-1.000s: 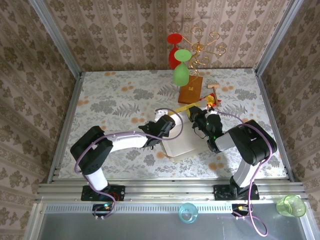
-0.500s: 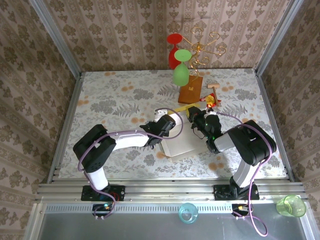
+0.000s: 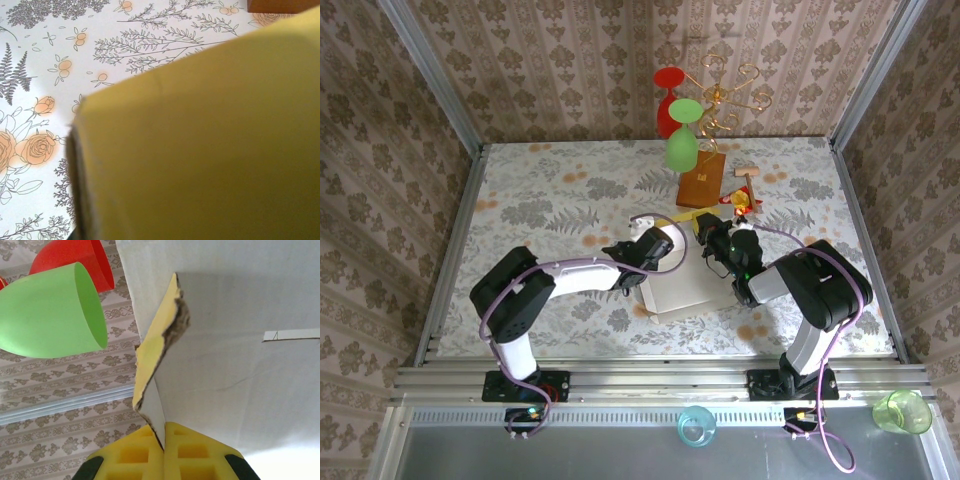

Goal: Fold the paper box

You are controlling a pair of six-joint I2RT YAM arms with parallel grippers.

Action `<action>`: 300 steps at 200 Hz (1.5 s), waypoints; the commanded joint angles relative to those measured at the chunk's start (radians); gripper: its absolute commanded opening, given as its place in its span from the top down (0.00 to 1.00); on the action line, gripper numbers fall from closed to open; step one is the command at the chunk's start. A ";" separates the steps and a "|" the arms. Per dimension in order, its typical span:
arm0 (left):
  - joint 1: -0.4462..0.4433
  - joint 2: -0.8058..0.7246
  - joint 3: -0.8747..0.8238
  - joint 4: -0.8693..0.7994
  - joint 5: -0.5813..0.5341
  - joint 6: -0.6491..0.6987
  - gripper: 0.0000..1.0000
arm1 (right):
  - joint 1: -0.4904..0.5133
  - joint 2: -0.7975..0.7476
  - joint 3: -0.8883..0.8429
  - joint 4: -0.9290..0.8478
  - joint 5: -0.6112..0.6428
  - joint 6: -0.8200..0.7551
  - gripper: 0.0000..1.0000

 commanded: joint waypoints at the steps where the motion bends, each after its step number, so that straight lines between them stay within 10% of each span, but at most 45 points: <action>1: 0.017 0.029 -0.002 -0.107 -0.051 -0.005 1.00 | 0.027 -0.038 -0.015 -0.080 -0.044 0.001 0.97; 45: 0.064 -0.029 -0.065 0.010 -0.033 0.090 1.00 | 0.016 -0.233 0.005 -0.374 -0.046 -0.040 0.49; 79: 0.137 -0.105 -0.088 0.017 0.037 0.183 1.00 | -0.018 -0.498 0.068 -0.793 -0.006 -0.138 0.32; 147: 0.312 -0.308 -0.183 0.072 0.379 0.390 1.00 | -0.078 -0.679 0.278 -1.358 0.052 -0.353 0.39; 300: 0.341 -0.330 -0.139 0.007 0.491 0.471 1.00 | -0.007 -0.258 0.579 -1.331 -0.012 -0.324 0.58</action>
